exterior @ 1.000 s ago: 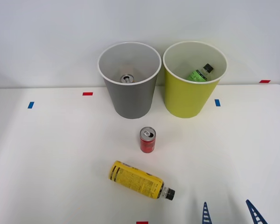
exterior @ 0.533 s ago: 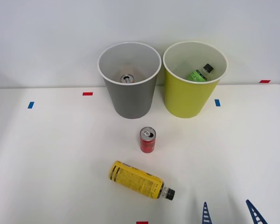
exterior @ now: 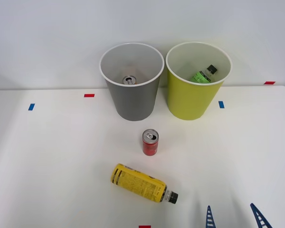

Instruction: Put cans in the gray bin, plastic bottles in the light green bin

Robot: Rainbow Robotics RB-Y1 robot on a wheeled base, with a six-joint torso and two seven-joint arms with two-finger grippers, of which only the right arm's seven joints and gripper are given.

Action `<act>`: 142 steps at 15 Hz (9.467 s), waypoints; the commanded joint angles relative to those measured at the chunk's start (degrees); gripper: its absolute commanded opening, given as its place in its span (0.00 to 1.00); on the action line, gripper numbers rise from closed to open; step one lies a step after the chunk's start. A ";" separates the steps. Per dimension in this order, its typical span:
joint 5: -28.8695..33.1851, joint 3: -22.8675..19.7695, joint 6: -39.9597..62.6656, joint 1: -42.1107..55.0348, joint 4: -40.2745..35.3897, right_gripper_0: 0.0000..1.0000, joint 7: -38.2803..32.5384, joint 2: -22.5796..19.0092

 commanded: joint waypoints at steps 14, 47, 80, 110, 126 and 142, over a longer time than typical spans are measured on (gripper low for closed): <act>0.00 0.00 0.00 0.00 0.00 1.00 0.00 0.00; -7.30 25.31 115.84 -51.24 -45.06 1.00 -22.59 -42.72; -36.65 37.00 118.92 -85.25 -33.66 1.00 -41.13 -41.84; -36.83 37.00 124.54 -90.35 -21.18 1.00 -40.78 -26.89; -37.71 37.09 128.94 -98.26 -5.45 1.00 -34.98 -13.10; -32.17 39.90 128.14 -99.84 4.48 1.00 -29.35 -5.98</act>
